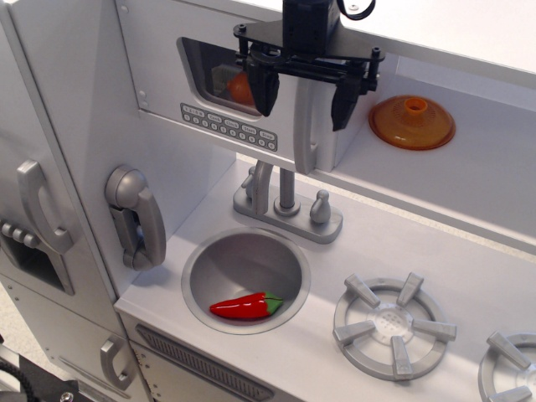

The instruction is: Open microwave

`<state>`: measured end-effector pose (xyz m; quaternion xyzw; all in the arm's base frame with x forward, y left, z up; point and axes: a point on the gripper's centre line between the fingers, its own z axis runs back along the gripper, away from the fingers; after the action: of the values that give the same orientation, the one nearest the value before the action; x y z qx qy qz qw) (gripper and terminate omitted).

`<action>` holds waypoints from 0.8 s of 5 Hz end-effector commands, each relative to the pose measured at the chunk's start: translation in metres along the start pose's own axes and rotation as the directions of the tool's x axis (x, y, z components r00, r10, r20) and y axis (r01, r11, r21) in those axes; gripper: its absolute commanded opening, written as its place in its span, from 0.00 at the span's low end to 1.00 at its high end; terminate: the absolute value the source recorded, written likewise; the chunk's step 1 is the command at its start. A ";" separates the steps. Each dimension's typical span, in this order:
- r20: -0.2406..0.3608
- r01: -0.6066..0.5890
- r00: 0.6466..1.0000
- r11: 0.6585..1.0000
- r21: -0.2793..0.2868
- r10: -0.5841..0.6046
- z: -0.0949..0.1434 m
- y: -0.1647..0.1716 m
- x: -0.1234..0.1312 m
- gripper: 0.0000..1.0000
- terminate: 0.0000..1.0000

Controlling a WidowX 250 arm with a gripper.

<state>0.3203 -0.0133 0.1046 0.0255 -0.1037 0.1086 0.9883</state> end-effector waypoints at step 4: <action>0.068 0.064 0.996 0.994 -0.094 -0.058 0.011 0.006 0.014 0.00 0.00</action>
<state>0.3272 -0.0032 0.0965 -0.0119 -0.1135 0.0656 0.9913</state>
